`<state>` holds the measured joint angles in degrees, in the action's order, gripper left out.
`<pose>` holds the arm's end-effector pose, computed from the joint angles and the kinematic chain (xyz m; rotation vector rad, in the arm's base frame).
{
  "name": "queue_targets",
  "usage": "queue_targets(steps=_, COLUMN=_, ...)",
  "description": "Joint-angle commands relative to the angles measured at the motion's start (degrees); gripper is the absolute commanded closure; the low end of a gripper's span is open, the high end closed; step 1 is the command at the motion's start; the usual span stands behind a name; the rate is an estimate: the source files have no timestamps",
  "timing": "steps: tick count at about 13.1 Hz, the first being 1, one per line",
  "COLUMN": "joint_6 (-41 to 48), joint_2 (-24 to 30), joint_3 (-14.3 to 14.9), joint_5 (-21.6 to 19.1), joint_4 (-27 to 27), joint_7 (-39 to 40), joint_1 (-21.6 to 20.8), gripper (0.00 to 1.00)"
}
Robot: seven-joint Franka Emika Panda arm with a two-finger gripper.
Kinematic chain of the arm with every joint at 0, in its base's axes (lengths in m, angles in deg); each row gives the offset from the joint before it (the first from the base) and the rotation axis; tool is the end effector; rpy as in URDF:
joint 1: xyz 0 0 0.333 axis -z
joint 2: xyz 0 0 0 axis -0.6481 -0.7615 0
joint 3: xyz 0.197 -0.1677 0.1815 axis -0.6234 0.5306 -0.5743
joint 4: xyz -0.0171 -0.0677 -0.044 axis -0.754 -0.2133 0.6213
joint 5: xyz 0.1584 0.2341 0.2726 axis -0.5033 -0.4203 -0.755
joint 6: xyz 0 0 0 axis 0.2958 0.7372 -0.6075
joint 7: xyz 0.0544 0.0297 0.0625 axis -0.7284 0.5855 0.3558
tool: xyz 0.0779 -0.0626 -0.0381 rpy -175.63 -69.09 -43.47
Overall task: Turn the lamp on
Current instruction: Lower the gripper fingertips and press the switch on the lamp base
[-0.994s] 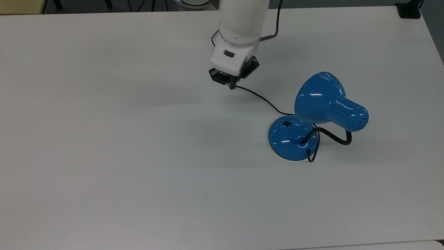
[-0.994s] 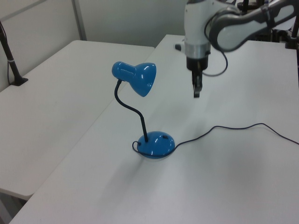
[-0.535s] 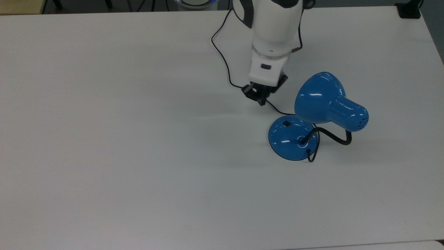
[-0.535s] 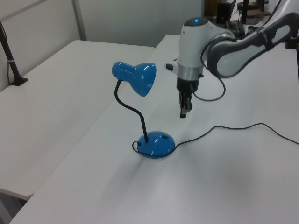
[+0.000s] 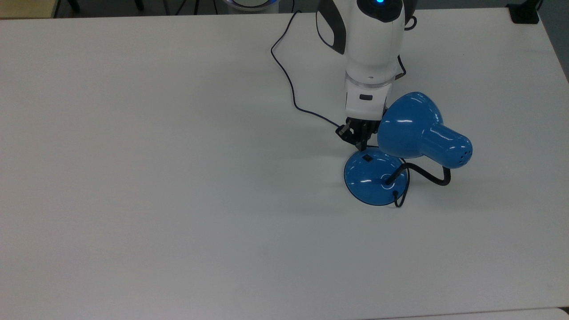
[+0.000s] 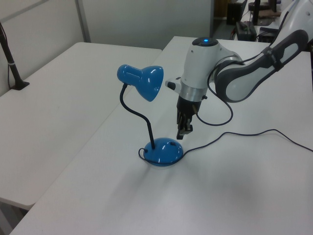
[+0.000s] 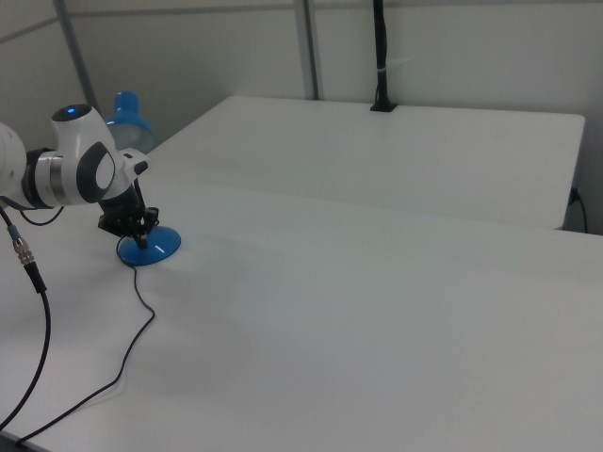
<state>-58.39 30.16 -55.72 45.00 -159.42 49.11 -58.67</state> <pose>0.6197 0.2755 0.3465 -2.9583 -0.8908 -0.3831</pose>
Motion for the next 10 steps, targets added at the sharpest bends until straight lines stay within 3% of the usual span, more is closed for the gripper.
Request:
queue_targets(steps=1, joint_6=-5.5, joint_2=-1.7, joint_3=-0.8, joint_5=-0.6, joint_4=0.7, joint_7=1.2, joint_1=0.4, gripper=1.0)
queue_targets(steps=10, joint_6=-11.9, joint_2=-5.4, joint_3=-0.9, joint_5=0.1, joint_4=0.7, joint_7=2.1, joint_1=0.3, gripper=1.0)
